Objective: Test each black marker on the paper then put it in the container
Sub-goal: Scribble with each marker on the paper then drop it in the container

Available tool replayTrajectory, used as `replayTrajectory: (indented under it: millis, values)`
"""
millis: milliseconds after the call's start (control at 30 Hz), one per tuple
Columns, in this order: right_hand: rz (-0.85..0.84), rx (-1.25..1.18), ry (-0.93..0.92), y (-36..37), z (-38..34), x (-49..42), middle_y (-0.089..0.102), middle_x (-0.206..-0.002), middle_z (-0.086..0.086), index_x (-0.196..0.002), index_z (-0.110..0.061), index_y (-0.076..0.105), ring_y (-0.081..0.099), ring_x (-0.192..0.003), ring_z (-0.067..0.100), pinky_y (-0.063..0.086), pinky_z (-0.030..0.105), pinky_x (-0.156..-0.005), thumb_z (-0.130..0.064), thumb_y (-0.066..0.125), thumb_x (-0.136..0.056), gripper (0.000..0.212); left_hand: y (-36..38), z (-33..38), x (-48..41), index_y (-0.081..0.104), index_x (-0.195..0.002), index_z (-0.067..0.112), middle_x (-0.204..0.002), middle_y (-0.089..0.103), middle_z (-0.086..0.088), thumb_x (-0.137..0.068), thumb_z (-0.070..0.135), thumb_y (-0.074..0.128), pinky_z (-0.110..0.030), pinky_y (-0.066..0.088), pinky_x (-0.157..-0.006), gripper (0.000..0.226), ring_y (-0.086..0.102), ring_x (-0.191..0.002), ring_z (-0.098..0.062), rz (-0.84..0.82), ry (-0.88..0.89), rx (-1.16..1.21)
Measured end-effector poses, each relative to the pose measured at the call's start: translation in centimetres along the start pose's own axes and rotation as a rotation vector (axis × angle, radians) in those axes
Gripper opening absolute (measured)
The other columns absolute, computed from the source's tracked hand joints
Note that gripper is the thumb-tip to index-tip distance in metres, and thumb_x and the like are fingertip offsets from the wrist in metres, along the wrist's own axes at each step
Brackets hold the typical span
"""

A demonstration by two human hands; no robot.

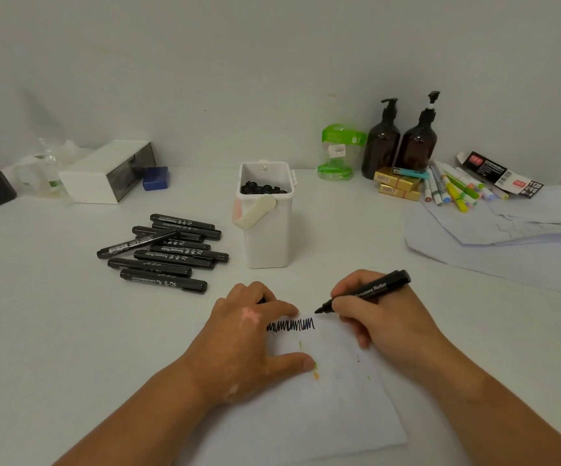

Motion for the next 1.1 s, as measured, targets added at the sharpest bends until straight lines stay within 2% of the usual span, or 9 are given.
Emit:
replayTrajectory:
  millis: [100, 233, 433, 567, 700, 867, 967, 1100]
  values:
    - [0.03, 0.118, 0.001, 0.27, 0.32, 0.04, 0.067, -0.058, -0.004, -0.074, -0.028, 0.072, 0.052, -0.041, 0.01, 0.043, 0.018, -0.043, -0.014, 0.072, -0.081, 0.015, -0.08, -0.16, 0.03, 0.055, -0.132, 0.045, -0.11, 0.043, 0.021, -0.068, 0.082, 0.061, -0.027, 0.037, -0.101, 0.075, 0.037, -0.109, -0.002, -0.004, -0.015, 0.008]
    - [0.031, 0.149, -0.007, 0.43, 0.37, -0.03, 0.069, -0.059, -0.005, -0.074, -0.03, 0.073, 0.053, -0.042, 0.008, 0.043, 0.019, -0.043, -0.019, 0.072, -0.078, 0.012, -0.03, -0.21, -0.02, 0.056, -0.132, 0.045, -0.11, 0.043, 0.02, -0.068, 0.081, 0.063, -0.027, 0.037, -0.1, 0.074, 0.038, -0.108, -0.003, -0.002, -0.023, 0.015]
    - [0.036, 0.181, -0.01, 0.48, 0.71, -0.11, 0.068, -0.061, -0.011, -0.077, -0.032, 0.073, 0.055, -0.044, 0.001, 0.043, 0.012, -0.044, -0.025, 0.073, -0.078, 0.007, 0.08, -0.29, -0.12, 0.056, -0.131, 0.045, -0.11, 0.043, 0.021, -0.067, 0.082, 0.063, -0.028, 0.037, -0.101, 0.074, 0.038, -0.108, -0.003, -0.006, -0.032, 0.017]
    - [-0.006, 0.21, 0.003, 0.41, 0.75, -0.16, 0.069, -0.064, -0.01, -0.078, -0.031, 0.073, 0.054, -0.045, 0.0, 0.04, 0.012, -0.047, -0.029, 0.07, -0.073, 0.007, 0.07, -0.29, -0.1, 0.056, -0.131, 0.045, -0.11, 0.043, 0.021, -0.067, 0.082, 0.063, -0.027, 0.038, -0.1, 0.075, 0.039, -0.106, -0.002, -0.005, -0.031, 0.013]
    - [0.04, 0.18, 0.012, 0.31, 0.72, -0.24, 0.068, -0.062, -0.008, -0.076, -0.029, 0.072, 0.056, -0.044, 0.006, 0.043, 0.015, -0.045, -0.025, 0.072, -0.077, 0.005, 0.05, -0.34, -0.1, 0.057, -0.131, 0.045, -0.109, 0.043, 0.022, -0.066, 0.083, 0.063, -0.027, 0.038, -0.099, 0.075, 0.039, -0.106, -0.002, -0.001, -0.029, 0.021]
    - [0.011, 0.241, 0.009, 0.26, 0.73, -0.31, 0.068, -0.063, -0.01, -0.076, -0.029, 0.071, 0.054, -0.045, 0.0, 0.039, 0.012, -0.047, -0.024, 0.071, -0.078, 0.005, 0.04, -0.28, -0.18, 0.057, -0.131, 0.045, -0.109, 0.044, 0.021, -0.065, 0.083, 0.063, -0.027, 0.039, -0.099, 0.076, 0.041, -0.106, -0.002, 0.0, -0.026, 0.02]
    - [0.059, 0.231, 0.011, 0.16, 0.82, -0.41, 0.068, -0.062, -0.008, -0.075, -0.028, 0.07, 0.056, -0.045, 0.002, 0.041, 0.013, -0.048, -0.025, 0.071, -0.079, 0.006, 0.01, -0.28, -0.13, 0.057, -0.131, 0.044, -0.109, 0.044, 0.021, -0.065, 0.082, 0.064, -0.027, 0.039, -0.1, 0.076, 0.041, -0.107, -0.002, -0.001, -0.03, 0.023]
    - [0.039, 0.251, 0.027, 0.13, 0.72, -0.36, 0.069, -0.063, -0.009, -0.073, -0.03, 0.07, 0.055, -0.046, 0.001, 0.038, 0.011, -0.045, -0.033, 0.068, -0.071, 0.004, -0.11, -0.18, -0.08, 0.057, -0.131, 0.045, -0.109, 0.044, 0.022, -0.065, 0.082, 0.063, -0.027, 0.038, -0.1, 0.076, 0.04, -0.107, -0.002, -0.006, -0.036, 0.022]
Point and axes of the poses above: each hand's wrist, its own x-axis away from the middle knuckle, its own y-axis out of the palm, z = x × y, the point moved 3 cm from there along -x, towards the middle knuckle
